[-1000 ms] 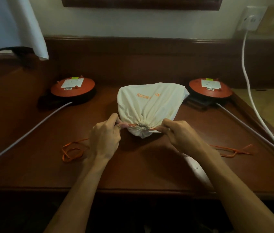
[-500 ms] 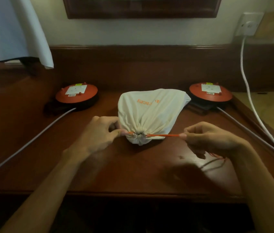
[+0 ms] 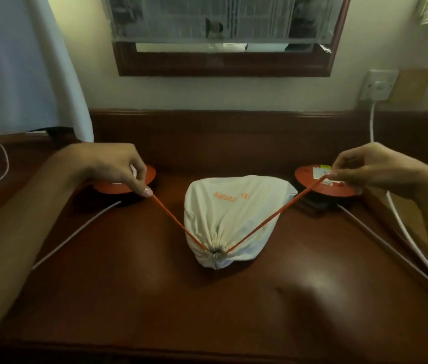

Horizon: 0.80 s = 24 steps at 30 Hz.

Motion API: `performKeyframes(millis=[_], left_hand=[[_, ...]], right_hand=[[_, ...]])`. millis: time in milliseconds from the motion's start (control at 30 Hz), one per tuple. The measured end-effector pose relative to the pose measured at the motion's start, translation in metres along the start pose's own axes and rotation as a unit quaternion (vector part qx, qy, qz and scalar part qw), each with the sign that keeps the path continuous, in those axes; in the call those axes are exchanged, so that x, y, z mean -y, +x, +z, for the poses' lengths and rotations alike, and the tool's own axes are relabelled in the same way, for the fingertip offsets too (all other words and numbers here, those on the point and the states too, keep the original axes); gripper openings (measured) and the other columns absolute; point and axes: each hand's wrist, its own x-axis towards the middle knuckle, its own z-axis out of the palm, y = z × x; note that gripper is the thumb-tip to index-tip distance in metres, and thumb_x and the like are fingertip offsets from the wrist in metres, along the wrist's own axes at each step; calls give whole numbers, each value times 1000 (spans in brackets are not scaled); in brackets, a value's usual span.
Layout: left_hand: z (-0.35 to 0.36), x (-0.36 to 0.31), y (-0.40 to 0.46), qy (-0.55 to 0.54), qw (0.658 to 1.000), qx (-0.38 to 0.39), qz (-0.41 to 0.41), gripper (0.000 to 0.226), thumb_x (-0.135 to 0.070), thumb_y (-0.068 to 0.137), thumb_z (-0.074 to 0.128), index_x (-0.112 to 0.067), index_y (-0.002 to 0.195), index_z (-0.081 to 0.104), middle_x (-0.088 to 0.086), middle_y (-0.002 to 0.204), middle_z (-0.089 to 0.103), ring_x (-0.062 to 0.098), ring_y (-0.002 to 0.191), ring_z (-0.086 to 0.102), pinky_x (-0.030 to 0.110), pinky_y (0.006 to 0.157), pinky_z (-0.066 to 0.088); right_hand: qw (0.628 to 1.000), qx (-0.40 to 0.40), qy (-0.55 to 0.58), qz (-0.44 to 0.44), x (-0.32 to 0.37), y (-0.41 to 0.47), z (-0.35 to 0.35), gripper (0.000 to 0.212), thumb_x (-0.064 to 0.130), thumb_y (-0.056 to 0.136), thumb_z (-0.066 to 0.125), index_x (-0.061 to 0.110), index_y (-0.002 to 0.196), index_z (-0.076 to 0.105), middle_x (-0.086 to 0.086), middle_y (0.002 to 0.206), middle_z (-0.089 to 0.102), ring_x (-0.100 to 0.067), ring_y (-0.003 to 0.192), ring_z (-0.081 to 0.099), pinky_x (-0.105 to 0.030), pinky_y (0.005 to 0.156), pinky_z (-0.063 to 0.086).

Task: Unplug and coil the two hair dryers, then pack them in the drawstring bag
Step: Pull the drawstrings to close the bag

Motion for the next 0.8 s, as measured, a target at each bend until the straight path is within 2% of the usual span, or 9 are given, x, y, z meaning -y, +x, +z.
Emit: performKeyframes(millis=[133,200,267,367,467,533,600,667,800], left_hand=[[-41,-29,52,23,993,-103,45,32,-62,71,76,-31,76,74,-12,93,66,15,102,60,48,94,48],[-38,-57,91,55,982,-169,65,25,-55,78,78,-31,78,70,-11,98,63,15,108,56,51,101,43],[-16,-80,136,87,968,-212,99,27,-58,80,77,-33,79,66,-10,96,64,16,107,59,48,103,40],[31,-96,190,76,967,-194,148,27,-60,81,75,-36,84,64,-14,94,63,12,103,61,45,103,34],[63,-95,215,28,972,-175,152,30,-53,86,73,-36,110,66,-5,136,55,19,133,45,46,113,28],[74,-95,213,-59,957,-240,153,37,-46,92,69,-36,126,61,-1,162,33,23,151,26,49,121,21],[84,-97,200,-145,930,-315,121,36,-41,100,60,-33,135,56,0,167,26,22,155,20,50,124,19],[100,-98,189,-170,930,-319,69,42,-44,106,45,-29,145,48,0,168,24,20,155,19,45,124,16],[147,-96,187,-72,961,-267,23,56,-43,109,22,-20,160,24,4,170,18,19,158,8,42,127,1]], right_hand=[[997,-39,-69,-8,21,73,15,9,22,92,70,13,95,72,-4,97,66,-17,90,61,-27,67,46],[994,-39,-102,-5,28,112,43,6,22,94,68,18,91,70,-2,97,65,-16,91,59,-38,84,50],[982,-43,-186,-9,25,147,81,9,27,95,67,23,87,66,2,100,57,-21,107,53,-52,106,37],[954,-52,-292,-35,15,173,129,3,30,95,64,29,92,63,0,113,44,-27,124,40,-52,111,25],[945,-101,-306,-58,5,174,151,26,22,96,59,25,121,59,-7,136,44,-28,133,35,-51,115,21],[944,-208,-241,-82,7,155,157,39,16,96,55,19,135,53,-8,141,45,-26,136,36,-50,115,23],[948,-277,-147,-61,8,128,166,37,20,100,51,18,138,52,-5,143,47,-23,135,40,-48,114,27],[968,-228,-105,0,7,106,181,44,36,104,45,20,145,44,-6,153,40,-26,144,33,-52,116,26],[981,-101,-144,80,-9,99,219,67,50,105,31,21,161,8,-12,169,-12,-32,154,-20,-62,122,3]])
